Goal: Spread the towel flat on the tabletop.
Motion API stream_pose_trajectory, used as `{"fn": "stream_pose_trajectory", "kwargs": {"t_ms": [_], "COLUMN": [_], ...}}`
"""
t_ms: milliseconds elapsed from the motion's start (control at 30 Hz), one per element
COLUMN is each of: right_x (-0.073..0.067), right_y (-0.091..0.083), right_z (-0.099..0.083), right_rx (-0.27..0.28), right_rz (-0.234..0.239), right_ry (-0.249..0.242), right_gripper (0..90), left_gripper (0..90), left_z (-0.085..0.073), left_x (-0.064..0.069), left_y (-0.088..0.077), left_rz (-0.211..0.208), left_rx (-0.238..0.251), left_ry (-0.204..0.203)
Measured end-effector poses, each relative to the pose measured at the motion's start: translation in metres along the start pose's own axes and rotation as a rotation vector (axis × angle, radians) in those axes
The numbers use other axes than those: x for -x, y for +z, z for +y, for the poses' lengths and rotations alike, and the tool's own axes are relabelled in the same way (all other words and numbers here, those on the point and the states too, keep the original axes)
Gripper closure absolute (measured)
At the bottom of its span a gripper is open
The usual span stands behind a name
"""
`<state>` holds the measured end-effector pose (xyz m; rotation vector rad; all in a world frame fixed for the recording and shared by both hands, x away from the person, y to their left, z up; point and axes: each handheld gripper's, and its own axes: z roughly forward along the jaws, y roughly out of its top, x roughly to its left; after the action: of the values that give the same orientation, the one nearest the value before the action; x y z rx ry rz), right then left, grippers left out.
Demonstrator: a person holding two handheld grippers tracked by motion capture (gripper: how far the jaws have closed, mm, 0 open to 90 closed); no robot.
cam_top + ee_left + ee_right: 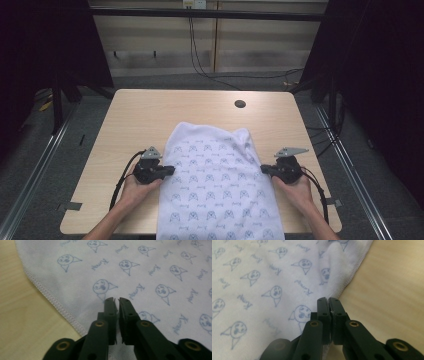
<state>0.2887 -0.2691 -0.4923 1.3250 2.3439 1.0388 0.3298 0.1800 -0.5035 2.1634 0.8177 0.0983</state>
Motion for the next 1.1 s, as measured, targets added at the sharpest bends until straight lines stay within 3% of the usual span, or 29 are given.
{"fn": "stream_pose_trajectory", "kwargs": {"t_ms": [100,200,367,400,433,500,567,633,733,833,867,967,1033,1100], "right_x": [-0.009,-0.02,-0.045,-0.05,-0.054,-0.055,-0.05,-0.038,-0.02,-0.004,0.001,0.016,0.024,0.028], "right_y": [-0.012,-0.026,-0.049,-0.052,-0.054,-0.059,-0.058,-0.051,-0.036,-0.015,-0.01,0.012,0.025,0.031], "right_z": [-0.017,-0.031,-0.056,-0.059,-0.061,-0.058,-0.051,-0.039,-0.017,0.011,0.017,0.032,0.036,0.036], "right_rx": [-0.021,-0.042,-0.082,-0.091,-0.092,-0.038,0.006,0.038,0.073,0.076,0.081,0.073,0.062,0.058], "right_rz": [0.033,0.077,0.162,0.175,0.18,0.189,0.183,0.175,0.149,0.087,0.087,0.055,0.047,0.044], "right_ry": [-0.004,0.002,-0.025,-0.031,-0.046,-0.032,-0.009,-0.002,0.009,-0.004,0.003,0.013,0.036,0.047], "right_gripper": [87.6,87.4,86.9,86.2,82.9,74.0,70.5,70.5,71.2,71.1,70.7,67.2,65.4,63.2], "left_gripper": [89.7,89.8,89.3,88.6,86.1,79.3,79.1,78.7,78.7,78.6,78.6,78.9,78.9,77.8], "left_z": [-0.005,-0.013,-0.025,-0.025,-0.028,-0.025,-0.017,-0.008,0.003,0.01,0.014,0.018,0.021,0.021], "left_x": [0.008,0.023,0.05,0.05,0.058,0.061,0.051,0.035,0.005,-0.015,-0.024,-0.04,-0.044,-0.043], "left_y": [-0.006,-0.01,-0.02,-0.02,-0.024,-0.031,-0.038,-0.038,-0.028,-0.017,-0.012,-0.005,0.001,0.008], "left_rz": [-0.039,-0.107,-0.191,-0.191,-0.222,-0.189,-0.196,-0.164,-0.093,-0.042,-0.032,0.009,0.035,0.023], "left_rx": [-0.024,-0.048,-0.098,-0.098,-0.123,-0.103,-0.034,0.001,0.051,0.058,0.066,0.082,0.088,0.072], "left_ry": [0.012,0.021,0.063,0.063,0.08,0.106,0.075,0.045,-0.034,-0.082,-0.119,-0.175,-0.183,-0.189]}}
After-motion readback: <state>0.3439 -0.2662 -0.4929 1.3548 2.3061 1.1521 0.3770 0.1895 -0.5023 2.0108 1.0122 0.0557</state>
